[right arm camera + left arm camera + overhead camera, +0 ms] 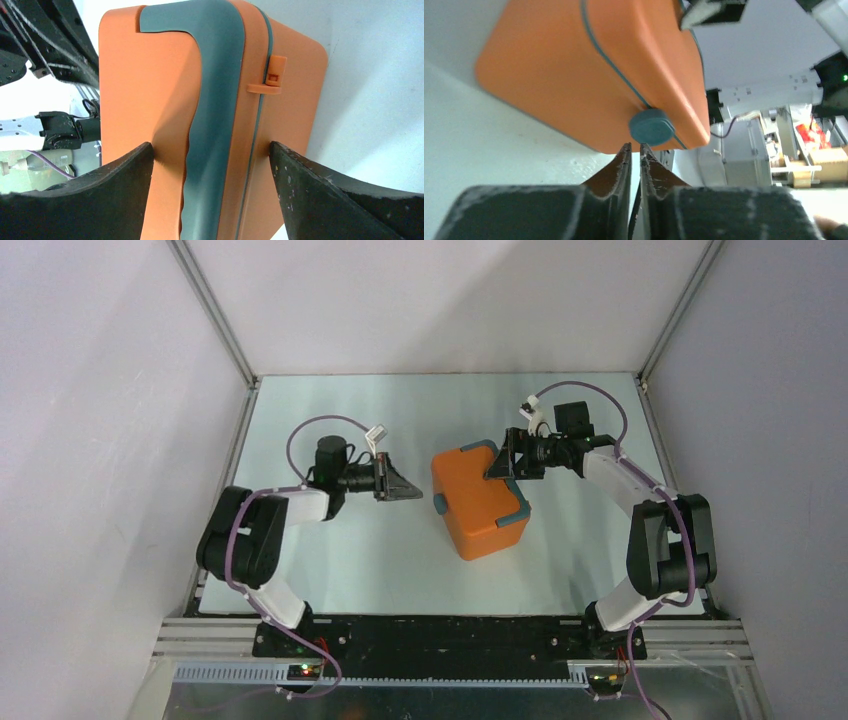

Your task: Organize the medicine kit

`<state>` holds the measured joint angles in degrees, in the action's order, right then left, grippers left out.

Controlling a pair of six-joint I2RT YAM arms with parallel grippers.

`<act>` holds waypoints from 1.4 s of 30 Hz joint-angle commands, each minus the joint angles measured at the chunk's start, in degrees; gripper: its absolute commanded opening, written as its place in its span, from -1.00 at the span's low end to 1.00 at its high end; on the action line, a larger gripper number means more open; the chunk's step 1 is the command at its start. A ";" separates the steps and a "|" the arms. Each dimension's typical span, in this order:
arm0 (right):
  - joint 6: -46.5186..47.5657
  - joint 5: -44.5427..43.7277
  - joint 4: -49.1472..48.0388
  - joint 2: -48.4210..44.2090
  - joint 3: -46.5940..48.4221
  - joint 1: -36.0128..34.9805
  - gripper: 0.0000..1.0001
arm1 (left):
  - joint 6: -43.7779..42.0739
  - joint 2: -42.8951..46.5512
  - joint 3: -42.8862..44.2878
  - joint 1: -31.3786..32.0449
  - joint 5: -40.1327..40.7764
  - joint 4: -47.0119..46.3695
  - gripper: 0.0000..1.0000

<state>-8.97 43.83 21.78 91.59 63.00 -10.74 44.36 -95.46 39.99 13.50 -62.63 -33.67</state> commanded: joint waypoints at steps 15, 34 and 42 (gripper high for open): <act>5.69 -11.18 5.34 3.91 -2.95 -0.14 0.70 | -6.70 -4.33 7.16 7.79 -4.29 -0.06 -1.00; 5.13 -10.86 4.75 3.43 -3.15 0.42 0.70 | -13.30 -9.60 11.95 10.89 -0.92 3.15 -1.00; 6.22 -11.30 6.65 1.38 -2.10 0.71 0.70 | -12.29 -9.01 12.36 9.49 -0.87 4.45 -1.00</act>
<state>-8.73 43.83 21.39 91.57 63.00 -9.37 32.95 -106.69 50.04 23.05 -65.93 -27.38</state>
